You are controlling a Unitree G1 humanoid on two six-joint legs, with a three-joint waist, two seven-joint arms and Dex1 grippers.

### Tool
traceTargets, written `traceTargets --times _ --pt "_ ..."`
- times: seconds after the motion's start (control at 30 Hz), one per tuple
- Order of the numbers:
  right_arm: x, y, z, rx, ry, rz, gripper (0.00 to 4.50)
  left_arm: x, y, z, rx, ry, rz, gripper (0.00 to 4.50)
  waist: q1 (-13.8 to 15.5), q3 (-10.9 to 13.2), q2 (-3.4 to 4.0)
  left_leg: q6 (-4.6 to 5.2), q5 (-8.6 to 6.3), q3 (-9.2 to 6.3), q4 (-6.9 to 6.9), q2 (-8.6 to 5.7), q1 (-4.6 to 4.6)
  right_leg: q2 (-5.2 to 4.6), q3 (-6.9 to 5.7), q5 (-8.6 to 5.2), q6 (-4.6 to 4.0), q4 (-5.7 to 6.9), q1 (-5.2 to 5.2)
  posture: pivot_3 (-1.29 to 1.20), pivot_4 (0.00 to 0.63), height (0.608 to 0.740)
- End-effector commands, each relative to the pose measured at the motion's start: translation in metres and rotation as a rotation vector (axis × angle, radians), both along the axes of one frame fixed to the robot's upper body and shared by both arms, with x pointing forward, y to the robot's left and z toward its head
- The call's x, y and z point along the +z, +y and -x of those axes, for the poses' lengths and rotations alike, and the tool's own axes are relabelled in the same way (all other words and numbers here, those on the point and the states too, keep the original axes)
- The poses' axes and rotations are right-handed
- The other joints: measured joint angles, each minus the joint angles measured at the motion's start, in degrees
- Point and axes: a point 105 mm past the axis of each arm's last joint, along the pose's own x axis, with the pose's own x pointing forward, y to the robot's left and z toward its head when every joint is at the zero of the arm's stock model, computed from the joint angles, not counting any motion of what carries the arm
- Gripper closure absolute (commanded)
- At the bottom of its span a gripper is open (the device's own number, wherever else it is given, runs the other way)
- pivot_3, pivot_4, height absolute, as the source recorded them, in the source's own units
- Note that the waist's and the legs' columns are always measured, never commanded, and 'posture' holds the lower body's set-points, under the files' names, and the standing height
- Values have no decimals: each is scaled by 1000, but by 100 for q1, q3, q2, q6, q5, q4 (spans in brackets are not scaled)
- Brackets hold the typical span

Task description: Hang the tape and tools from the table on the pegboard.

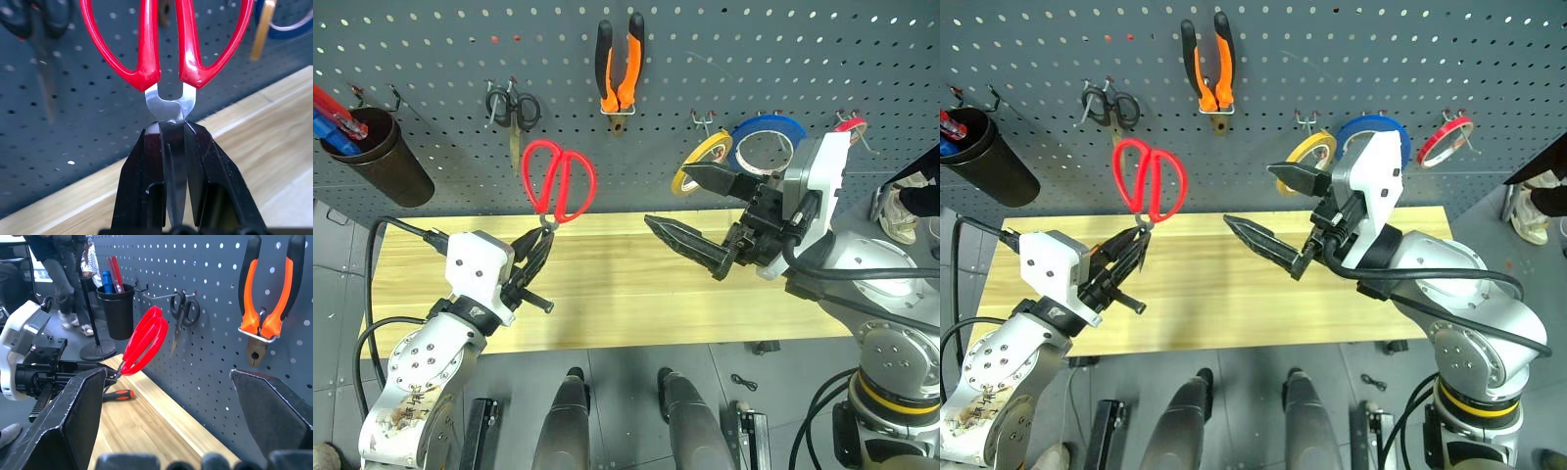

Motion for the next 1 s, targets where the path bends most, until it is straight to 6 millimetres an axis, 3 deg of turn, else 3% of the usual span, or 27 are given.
traceTargets --times 0.03,0.63,1.0 --pt "10 4 10 36 -64 -12 0 18 8 4 52 -106 -31 4387 2 0 0 0 0 0 2 0 0 0 0 1 1 0 0 86 339 740" --pt "6 7 2 36 -47 2 0 22 29 -14 165 -124 -6 4387 2 0 -1 2 1 0 10 -1 -4 0 0 6 2 3 0 98 338 740" --pt "7 7 -1 32 -57 5 0 17 29 -26 168 -92 -35 4387 2 0 -1 2 1 0 13 -1 -4 0 0 7 2 4 0 97 346 740"
